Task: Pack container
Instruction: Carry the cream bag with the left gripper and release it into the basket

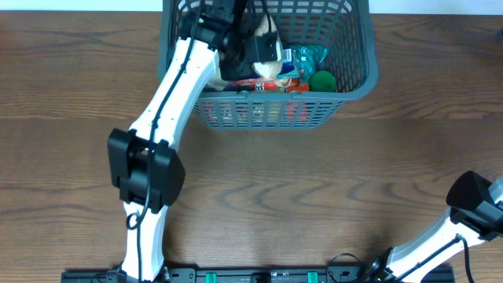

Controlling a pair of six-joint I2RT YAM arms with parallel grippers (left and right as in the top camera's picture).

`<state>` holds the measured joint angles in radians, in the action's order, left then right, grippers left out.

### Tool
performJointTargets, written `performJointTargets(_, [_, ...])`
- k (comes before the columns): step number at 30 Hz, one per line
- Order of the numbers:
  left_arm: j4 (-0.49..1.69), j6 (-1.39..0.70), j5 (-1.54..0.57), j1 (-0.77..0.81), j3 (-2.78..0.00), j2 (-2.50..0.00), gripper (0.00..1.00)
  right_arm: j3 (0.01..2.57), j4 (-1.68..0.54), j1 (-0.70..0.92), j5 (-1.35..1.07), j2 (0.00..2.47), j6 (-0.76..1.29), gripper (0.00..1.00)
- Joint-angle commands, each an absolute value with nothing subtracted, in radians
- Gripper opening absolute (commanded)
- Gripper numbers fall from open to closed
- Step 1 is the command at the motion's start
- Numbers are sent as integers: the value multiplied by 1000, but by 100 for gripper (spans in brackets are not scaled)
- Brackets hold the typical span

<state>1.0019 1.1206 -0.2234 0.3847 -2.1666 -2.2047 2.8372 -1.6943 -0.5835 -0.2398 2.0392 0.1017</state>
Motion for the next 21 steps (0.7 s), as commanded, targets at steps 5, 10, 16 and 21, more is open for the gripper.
performJointTargets(5, [1016,1043,-202,376,-2169,-2170,99,2832,-1698,-574,-252,2048,88,99])
performJointTargets(10, [1005,816,-67,364,-2183,-2054,99,2832,-1683,-570,-296,2048,54,99])
performJointTargets(16, [1018,535,-14,258,-2190,-1855,99,2832,-1540,-453,-323,2048,-33,99])
performJointTargets(21, [1109,331,-14,122,-2190,-1710,99,2832,-1483,-267,-285,2048,-83,99])
